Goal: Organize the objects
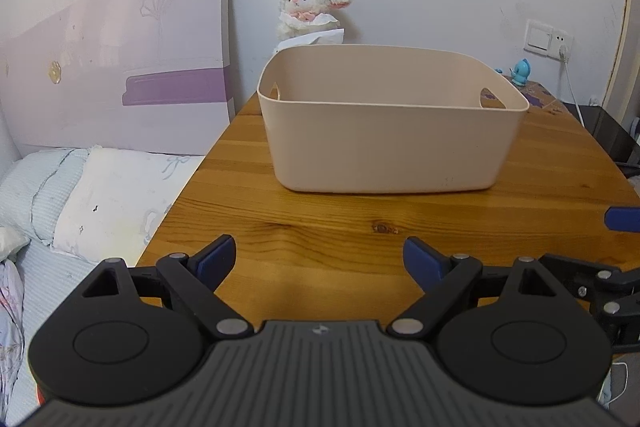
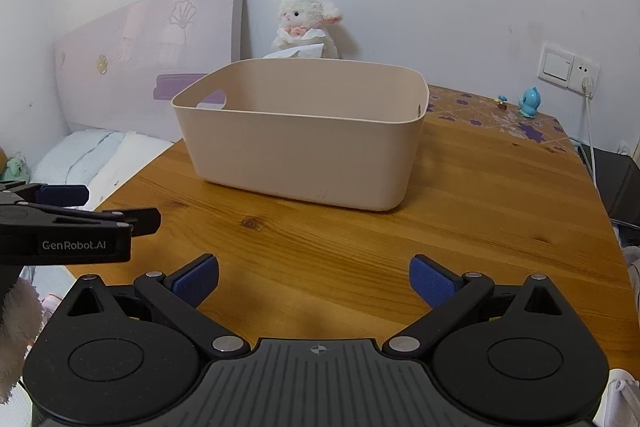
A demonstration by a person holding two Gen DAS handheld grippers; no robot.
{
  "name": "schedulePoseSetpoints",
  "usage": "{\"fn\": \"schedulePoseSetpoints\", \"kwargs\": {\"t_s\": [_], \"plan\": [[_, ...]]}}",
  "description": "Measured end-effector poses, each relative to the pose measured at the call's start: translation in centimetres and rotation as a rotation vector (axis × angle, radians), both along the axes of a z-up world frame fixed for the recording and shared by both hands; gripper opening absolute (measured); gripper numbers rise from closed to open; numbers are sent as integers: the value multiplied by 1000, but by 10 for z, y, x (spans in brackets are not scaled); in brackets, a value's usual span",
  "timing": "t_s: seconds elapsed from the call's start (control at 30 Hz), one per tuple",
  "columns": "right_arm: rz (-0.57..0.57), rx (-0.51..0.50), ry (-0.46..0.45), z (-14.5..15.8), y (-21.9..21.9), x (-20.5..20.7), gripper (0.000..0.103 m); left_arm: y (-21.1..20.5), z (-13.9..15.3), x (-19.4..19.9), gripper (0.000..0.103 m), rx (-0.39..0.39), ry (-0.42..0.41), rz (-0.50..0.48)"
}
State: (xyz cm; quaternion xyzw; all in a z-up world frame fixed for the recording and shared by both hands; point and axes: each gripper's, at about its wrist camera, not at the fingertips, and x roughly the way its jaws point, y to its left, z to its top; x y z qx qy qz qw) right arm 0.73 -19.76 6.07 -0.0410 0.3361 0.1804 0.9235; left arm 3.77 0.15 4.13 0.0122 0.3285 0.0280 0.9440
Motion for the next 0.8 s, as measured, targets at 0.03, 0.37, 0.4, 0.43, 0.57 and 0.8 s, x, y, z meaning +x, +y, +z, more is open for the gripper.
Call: {"fn": "schedulePoseSetpoints", "kwargs": {"t_s": [0.03, 0.37, 0.4, 0.43, 0.57, 0.8], "plan": [[-1, 1, -3, 1, 0, -1, 103, -1, 0, -2, 91, 0, 0, -1], [-9, 7, -10, 5, -4, -3, 103, -4, 12, -18, 91, 6, -24, -9], [-9, 7, -8, 4, -4, -3, 103, -3, 13, -19, 91, 3, -28, -8], [-8, 6, -7, 4, -4, -2, 103, -3, 14, -19, 91, 3, -30, -8], [-8, 3, -5, 3, -4, -1, 103, -1, 15, -19, 91, 13, -28, 2], [-29, 9, 2, 0, -5, 3, 103, 3, 14, -16, 91, 9, -24, 4]]}}
